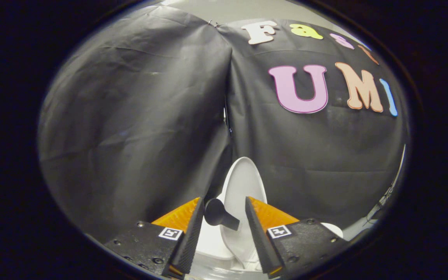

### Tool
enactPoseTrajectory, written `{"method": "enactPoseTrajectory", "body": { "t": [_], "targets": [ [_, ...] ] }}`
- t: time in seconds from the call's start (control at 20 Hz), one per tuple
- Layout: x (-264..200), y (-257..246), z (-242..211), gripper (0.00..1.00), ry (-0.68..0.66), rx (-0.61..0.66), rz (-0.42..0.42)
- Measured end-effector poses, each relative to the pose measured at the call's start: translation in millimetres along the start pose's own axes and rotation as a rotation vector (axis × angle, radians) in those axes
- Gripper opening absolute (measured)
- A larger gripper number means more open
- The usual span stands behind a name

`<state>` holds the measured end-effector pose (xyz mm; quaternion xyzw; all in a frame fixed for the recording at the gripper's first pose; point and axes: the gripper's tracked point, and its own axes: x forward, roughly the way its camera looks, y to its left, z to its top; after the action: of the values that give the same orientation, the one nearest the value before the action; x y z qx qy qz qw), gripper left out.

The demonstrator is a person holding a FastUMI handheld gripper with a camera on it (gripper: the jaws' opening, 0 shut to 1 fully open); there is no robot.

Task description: Open the toilet lid.

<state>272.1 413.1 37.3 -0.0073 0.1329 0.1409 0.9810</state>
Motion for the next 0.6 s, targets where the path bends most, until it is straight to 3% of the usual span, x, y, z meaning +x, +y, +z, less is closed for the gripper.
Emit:
{"method": "enactPoseTrajectory", "body": {
  "t": [0.15, 0.3, 0.6],
  "targets": [
    [-7, -14, 4, 0.79, -0.023, -0.026, 0.019],
    [-20, -43, 12, 0.87, -0.083, -0.063, -0.036],
    [-47, -107, 21, 0.88, -0.144, -0.104, -0.106]
  ]
}}
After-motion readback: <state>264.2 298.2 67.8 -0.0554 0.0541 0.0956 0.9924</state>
